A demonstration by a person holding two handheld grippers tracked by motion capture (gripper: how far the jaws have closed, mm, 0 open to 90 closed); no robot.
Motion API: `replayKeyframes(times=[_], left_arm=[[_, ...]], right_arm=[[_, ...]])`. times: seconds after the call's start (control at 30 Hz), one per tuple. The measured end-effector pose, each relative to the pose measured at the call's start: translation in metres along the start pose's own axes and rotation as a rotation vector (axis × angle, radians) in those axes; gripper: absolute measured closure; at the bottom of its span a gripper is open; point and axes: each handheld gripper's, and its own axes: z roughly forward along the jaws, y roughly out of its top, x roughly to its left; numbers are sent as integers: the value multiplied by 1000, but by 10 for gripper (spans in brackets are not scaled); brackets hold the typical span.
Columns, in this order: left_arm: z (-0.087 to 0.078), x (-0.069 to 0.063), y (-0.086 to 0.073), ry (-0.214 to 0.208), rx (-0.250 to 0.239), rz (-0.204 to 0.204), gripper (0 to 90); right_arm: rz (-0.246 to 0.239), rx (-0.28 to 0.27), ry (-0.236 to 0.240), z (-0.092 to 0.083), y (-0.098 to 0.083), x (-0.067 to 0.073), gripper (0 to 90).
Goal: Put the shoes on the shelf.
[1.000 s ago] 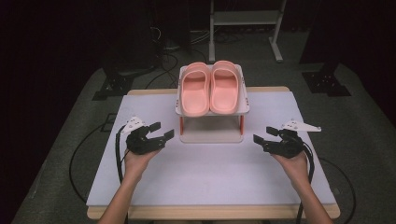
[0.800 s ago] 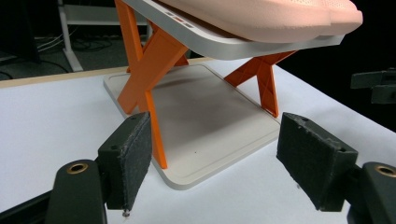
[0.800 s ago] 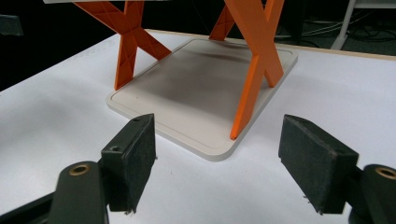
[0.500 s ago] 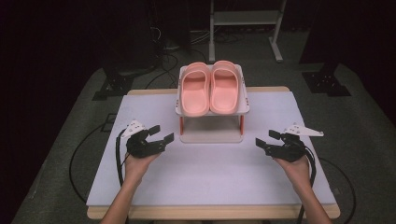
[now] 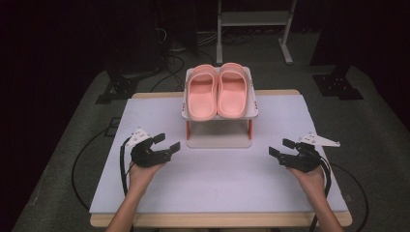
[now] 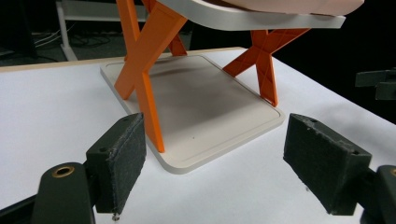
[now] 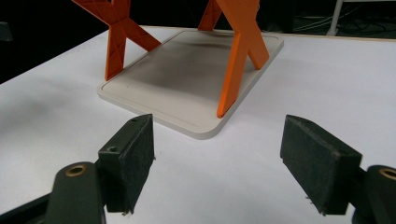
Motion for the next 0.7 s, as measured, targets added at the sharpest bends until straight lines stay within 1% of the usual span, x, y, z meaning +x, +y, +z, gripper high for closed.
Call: replayKeyframes(times=[0.2,0.33,0.4,0.43,0.47,0.53,0.57,0.63,0.7], left_arm=[[-1,0,-6,7,11,8,199],[-2,0,-10,8,9,-4,197],[-2,0,-11,7,13,2,195],[-3,0,-12,7,13,3,195],[-3,0,-12,9,16,0,193],[-4,0,-13,6,6,-1,191],[-5,0,-14,8,10,4,191],[-5,0,-14,11,11,3,191],[-6,0,-16,15,12,2,191]], right_arm=[[3,2,-4,-3,-5,-1,255],[6,0,-6,-4,-10,-3,253],[9,4,-7,-5,-12,-3,251],[13,6,-6,-5,-13,-3,250],[8,5,-7,-5,-14,-3,250],[10,8,-7,-6,-16,-4,248],[13,15,-8,-6,-17,-4,242],[11,10,-14,-7,-19,-5,241],[18,12,-12,-8,-20,-5,242]])
